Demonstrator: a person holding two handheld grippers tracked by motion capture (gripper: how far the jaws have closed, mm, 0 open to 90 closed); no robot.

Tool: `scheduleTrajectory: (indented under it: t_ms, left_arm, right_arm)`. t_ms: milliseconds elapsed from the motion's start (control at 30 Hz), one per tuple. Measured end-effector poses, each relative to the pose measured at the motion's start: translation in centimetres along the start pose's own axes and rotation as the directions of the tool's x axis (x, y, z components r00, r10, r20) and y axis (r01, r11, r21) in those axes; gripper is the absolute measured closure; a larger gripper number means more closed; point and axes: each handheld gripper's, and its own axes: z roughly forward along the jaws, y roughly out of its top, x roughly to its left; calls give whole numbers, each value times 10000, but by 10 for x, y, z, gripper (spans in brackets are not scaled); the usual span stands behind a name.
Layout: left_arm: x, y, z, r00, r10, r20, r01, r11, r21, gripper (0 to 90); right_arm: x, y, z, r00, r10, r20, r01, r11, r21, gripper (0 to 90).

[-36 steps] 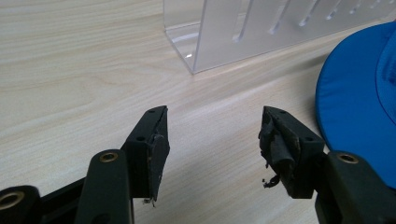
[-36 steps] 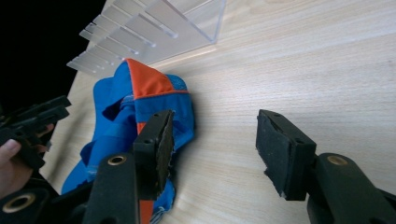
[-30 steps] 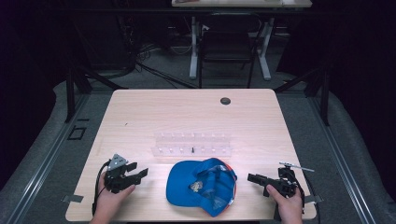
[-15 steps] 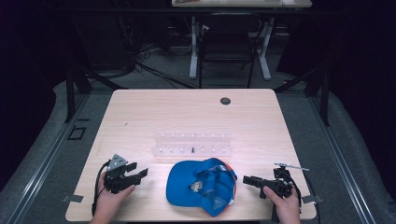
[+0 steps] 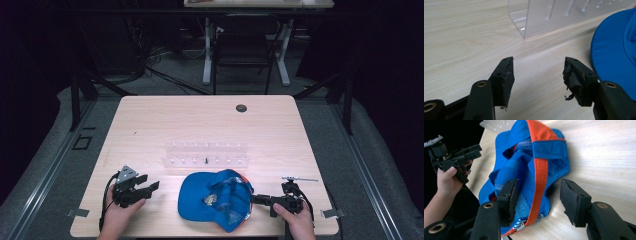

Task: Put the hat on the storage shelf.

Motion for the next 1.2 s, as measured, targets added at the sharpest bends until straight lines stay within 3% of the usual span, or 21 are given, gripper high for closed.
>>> scheduleTrajectory:
  t_ms: [400, 700, 933, 1200]
  left_arm:
    - [0, 0, 0, 10000, 50, -27, -50, 10000, -58, 423]
    - [-1, 0, 0, 10000, 58, -44, -58, 10000, -24, 423]
    - [-1, 0, 0, 10000, 59, -49, -59, 10000, -26, 423]
    - [-1, 0, 0, 10000, 68, -57, -69, 10000, -25, 423]
  right_arm:
    - [1, -2, 13, 9971, 264, -707, -209, 9967, 781, 515]
    - [3, -2, 10, 9922, 584, -1105, -508, 9962, 702, 562]
    - [4, 0, 7, 9885, 470, -1434, -369, 9967, 726, 607]
    - [4, 0, 6, 9882, 476, -1455, -377, 9968, 702, 671]
